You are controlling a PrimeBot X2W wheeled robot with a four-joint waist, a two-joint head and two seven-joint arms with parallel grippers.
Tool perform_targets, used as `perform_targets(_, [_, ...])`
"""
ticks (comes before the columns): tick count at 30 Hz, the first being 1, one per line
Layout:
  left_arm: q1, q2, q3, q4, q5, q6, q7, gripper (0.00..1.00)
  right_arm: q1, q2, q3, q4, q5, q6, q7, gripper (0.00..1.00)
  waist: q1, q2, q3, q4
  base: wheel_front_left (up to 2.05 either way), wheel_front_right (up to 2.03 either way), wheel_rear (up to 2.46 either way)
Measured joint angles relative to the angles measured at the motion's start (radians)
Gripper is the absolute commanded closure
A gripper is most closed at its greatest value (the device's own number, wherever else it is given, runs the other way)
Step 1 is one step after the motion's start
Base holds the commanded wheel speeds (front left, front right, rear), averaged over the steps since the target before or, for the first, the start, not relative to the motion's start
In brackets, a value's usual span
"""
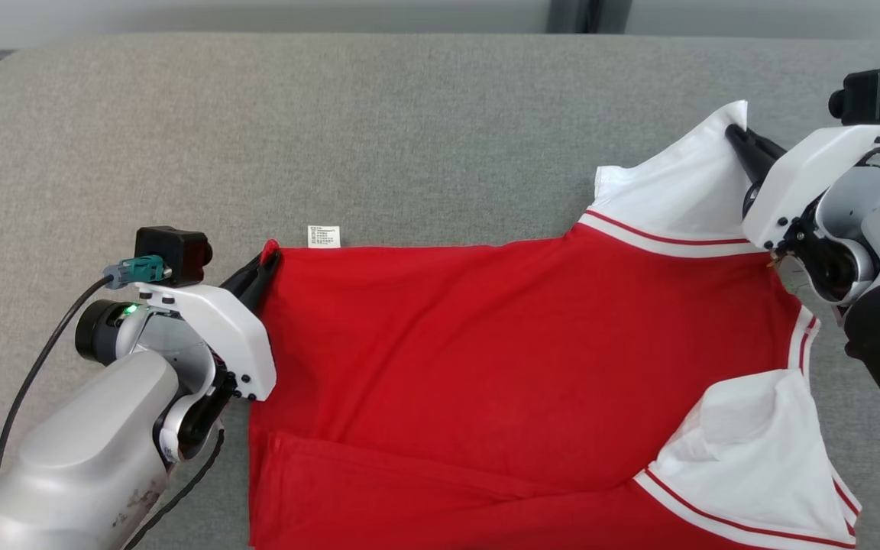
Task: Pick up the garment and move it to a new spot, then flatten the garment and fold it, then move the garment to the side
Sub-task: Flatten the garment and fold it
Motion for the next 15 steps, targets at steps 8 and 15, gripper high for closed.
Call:
perform_targets(8, [0.051,0.041,-0.014,-0.003,-0.044,-0.014,0.071,1.0,0.05,0.007,0.063,-0.016,0.059,0.0,0.026,1.0,0.0,0.0,-0.074,-0.036,0.0,0.0,0.0])
perform_targets(15, [0.088,0.099,-0.032,-0.041,-0.095,-0.024,0.189,1.0,0.084,-0.005,0.122,-0.042,0.101,0.0,0.072,1.0,0.0,0.0,-0.137,-0.079,0.0,0.0,0.0])
